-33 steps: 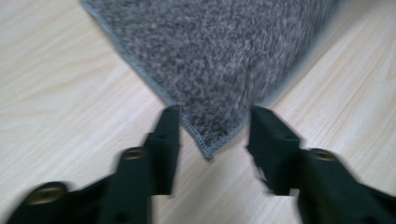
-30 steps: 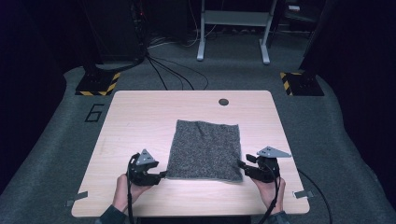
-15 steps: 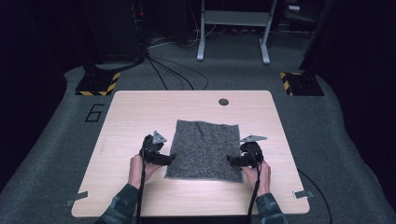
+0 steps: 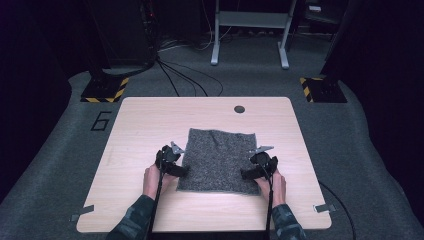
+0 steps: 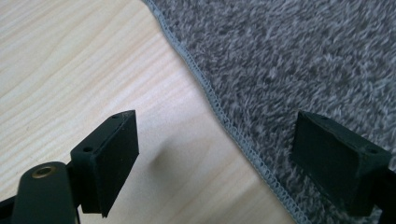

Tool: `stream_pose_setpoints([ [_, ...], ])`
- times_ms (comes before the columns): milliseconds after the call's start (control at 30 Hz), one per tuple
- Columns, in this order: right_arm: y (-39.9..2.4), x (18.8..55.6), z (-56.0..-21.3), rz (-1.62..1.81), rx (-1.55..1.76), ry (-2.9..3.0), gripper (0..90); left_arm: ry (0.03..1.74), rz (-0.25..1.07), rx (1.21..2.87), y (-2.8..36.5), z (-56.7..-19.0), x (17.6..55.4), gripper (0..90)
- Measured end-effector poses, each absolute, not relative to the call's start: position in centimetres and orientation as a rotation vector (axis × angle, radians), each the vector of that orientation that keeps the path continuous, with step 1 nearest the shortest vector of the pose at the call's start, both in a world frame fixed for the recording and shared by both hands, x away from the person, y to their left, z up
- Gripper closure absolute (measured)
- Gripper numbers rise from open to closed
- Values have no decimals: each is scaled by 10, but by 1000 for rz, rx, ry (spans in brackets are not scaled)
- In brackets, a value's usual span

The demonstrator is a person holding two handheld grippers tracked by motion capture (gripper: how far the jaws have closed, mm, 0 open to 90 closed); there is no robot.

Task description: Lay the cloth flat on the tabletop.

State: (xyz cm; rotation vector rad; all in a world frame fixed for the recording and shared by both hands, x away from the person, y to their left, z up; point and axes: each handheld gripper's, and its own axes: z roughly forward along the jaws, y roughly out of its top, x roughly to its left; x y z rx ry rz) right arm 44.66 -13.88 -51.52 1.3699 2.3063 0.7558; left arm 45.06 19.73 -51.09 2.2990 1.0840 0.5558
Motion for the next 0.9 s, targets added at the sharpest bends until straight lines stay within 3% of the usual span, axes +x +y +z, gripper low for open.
stream_pose_setpoints([
  [900, -127, 438, -518, 804, 1313, 2351, 16, 1117, 586, 2262, 220, -514, 410, 147],
])
